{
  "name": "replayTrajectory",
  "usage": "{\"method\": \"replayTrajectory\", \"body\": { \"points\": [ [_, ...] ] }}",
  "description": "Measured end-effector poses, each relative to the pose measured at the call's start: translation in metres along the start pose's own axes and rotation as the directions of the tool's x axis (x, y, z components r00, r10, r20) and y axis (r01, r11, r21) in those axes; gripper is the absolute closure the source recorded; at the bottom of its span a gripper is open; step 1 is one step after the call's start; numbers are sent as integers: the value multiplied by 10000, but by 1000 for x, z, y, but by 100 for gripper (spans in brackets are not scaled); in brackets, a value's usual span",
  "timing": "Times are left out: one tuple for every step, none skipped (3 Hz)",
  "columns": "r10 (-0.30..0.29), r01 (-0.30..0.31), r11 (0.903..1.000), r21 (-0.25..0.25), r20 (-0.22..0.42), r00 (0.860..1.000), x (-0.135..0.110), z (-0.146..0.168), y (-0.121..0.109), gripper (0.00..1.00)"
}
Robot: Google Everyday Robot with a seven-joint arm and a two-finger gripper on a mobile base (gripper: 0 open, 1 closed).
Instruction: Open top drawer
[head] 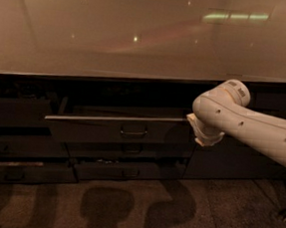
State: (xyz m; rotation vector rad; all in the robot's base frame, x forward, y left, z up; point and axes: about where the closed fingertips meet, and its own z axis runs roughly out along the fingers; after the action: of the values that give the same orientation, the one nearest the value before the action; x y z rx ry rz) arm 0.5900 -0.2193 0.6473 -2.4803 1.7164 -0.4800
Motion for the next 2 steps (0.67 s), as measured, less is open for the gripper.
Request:
{"method": "replayTrajectory", "body": {
  "points": [
    [-3, 3, 10000, 2, 0, 10000, 1, -3, -1, 100],
    [-14, 14, 10000, 14, 0, 10000, 2, -8, -2, 100]
  ]
}}
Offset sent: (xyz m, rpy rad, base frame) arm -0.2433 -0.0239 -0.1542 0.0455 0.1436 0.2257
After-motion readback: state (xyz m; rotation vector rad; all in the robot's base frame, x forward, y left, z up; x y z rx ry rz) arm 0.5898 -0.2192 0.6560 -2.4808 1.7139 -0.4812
